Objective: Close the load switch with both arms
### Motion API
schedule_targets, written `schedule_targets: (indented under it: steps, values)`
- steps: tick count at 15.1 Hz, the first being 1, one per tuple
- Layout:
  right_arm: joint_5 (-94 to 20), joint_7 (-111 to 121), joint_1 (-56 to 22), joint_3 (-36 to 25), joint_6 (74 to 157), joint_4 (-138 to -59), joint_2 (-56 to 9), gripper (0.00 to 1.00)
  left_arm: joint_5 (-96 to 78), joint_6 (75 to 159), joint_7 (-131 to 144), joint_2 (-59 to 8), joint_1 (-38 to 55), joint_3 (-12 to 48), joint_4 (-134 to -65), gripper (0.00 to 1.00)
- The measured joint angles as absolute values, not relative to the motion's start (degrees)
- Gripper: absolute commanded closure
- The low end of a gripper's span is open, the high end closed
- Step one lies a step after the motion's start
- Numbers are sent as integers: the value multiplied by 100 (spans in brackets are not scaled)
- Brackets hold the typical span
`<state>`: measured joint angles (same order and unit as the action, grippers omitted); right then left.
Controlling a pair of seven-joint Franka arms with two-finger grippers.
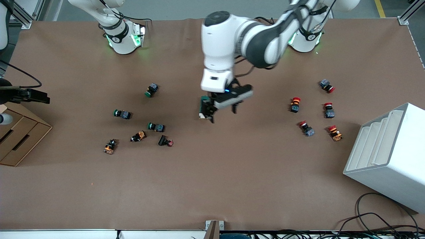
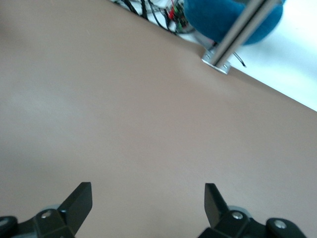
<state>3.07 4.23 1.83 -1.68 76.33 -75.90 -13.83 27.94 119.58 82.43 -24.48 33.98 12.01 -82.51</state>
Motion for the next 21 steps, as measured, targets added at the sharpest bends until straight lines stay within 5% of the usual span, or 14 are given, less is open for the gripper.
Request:
schedule_targets:
  steps: [10,17,21]
  values:
    - [18,426,48,-146,7413,-7460,-1374,0,1172,11038,4668,-1673,1316,1237,-8071,0]
    - [24,430,50,-149,7316,-7638,-811,0,404,9351,2146,-591,222,1261,-8583,0]
    - [30,430,50,-152,7316,-7955,-411,0,303,9174,1514,279,165,1093,-9362,0]
